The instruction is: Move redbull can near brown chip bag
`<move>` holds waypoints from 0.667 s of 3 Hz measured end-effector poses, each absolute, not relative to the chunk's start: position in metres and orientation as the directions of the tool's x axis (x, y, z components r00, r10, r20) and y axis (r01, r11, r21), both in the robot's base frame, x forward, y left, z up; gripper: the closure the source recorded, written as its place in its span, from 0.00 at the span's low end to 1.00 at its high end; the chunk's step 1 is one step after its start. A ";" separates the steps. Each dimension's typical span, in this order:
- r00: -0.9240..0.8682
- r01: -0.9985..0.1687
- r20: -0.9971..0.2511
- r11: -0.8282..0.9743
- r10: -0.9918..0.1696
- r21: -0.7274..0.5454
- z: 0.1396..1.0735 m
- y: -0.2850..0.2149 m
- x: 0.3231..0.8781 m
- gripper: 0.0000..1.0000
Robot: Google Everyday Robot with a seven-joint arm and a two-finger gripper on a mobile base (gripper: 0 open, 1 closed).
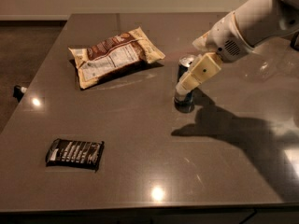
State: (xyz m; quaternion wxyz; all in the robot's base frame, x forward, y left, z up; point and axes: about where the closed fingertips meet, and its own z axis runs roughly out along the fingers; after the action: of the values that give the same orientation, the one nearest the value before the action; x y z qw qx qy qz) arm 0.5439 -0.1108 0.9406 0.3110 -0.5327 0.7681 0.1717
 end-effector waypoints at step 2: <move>-0.260 -0.926 -0.665 0.376 -0.700 -0.033 0.936 -0.102 0.551 0.49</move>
Offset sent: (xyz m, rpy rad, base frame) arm 0.0119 0.0070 -0.0063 0.0135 0.0407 -0.0093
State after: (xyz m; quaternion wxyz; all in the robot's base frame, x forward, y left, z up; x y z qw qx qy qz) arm 0.5515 -0.1020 0.9361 0.3039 -0.5268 0.7717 0.1861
